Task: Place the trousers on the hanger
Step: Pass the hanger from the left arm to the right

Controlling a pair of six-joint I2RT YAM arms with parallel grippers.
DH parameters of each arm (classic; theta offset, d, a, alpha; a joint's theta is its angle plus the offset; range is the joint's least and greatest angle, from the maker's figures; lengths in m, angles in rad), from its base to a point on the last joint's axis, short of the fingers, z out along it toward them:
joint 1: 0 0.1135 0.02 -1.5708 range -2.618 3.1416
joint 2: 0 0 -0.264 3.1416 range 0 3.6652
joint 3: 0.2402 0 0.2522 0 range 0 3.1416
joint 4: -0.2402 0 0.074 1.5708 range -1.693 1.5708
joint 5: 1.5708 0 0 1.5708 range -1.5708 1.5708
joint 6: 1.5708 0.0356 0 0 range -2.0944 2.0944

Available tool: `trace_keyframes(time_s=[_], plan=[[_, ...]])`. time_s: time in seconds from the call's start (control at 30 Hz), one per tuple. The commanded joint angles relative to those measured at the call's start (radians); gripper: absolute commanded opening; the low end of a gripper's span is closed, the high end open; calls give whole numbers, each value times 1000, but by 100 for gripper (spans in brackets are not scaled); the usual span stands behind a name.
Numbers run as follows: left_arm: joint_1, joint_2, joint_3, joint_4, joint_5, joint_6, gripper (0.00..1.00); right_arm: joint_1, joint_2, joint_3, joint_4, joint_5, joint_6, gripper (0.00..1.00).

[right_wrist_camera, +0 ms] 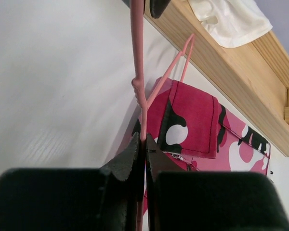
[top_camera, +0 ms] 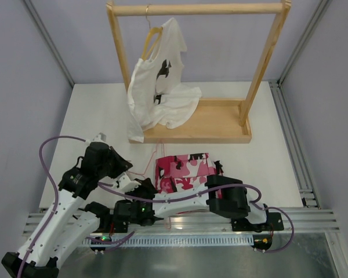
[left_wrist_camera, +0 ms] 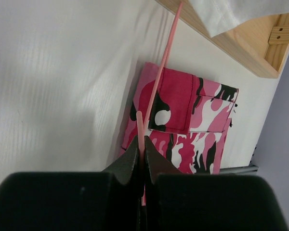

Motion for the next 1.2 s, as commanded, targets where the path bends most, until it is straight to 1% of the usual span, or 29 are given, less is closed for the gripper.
trace_keyframes(time_s=[0.0,0.07,0.13,0.17,0.2,0.23,0.3,0.37,0.4,0.47,0.5,0.57,0.63,0.67,0.77,0.87,0.9,0.93,0.97,1.0,1.03,1.07,1.1,1.13,1.17], plan=[[-11,-17,-13,60,121,-53,0,-31,-25,63,-22,52,18,4],[-11,-30,-10,105,156,-76,0,-29,-62,31,-40,58,50,4],[-11,-46,31,105,147,-94,8,-26,-139,-38,-25,41,62,4],[-11,-49,54,100,135,-94,12,-22,-166,-66,14,19,64,4],[-11,-44,80,70,104,-90,26,-22,-218,-93,32,3,73,4],[-11,-26,143,54,95,-75,33,-22,-241,-142,47,-8,82,4],[-11,-3,197,22,82,-55,40,-22,-304,-184,93,-40,99,3],[-11,35,263,2,75,-22,45,-20,-340,-239,145,-63,99,4],[-11,49,281,-22,66,-13,55,-22,-354,-251,156,-66,101,4],[-11,78,344,-45,32,28,59,-20,-392,-278,165,-78,108,4],[-11,85,363,-53,24,45,65,-22,-404,-287,170,-95,115,4],[-11,103,442,-88,-40,77,69,-22,-446,-319,190,-110,119,4],[-12,121,510,-148,-82,103,69,-22,-482,-346,208,-132,132,4],[-11,128,569,-173,-143,123,69,-22,-493,-354,216,-138,136,4],[-11,140,618,-268,-252,142,68,-22,-516,-382,225,-146,158,4],[-11,86,541,-268,-269,142,67,-20,-528,-406,219,-146,190,4],[-11,48,448,-256,-237,119,66,-23,-535,-422,216,-141,205,4],[-11,24,393,-237,-209,107,66,-22,-539,-429,210,-137,220,4],[-11,-1,334,-204,-165,91,65,-22,-544,-437,207,-135,243,4],[-11,-19,256,-126,-70,72,65,-22,-553,-445,207,-137,251,4],[-11,-56,130,-75,-21,36,65,-22,-558,-460,217,-137,257,4],[-11,-70,64,-31,37,16,64,-22,-564,-466,223,-138,268,4],[-11,-82,12,50,74,1,63,-22,-567,-472,226,-141,274,4],[-11,-92,-69,80,128,-22,63,-22,-570,-479,227,-143,282,4],[-11,-108,-97,100,137,-31,63,-22,-571,-483,227,-144,289,4]])
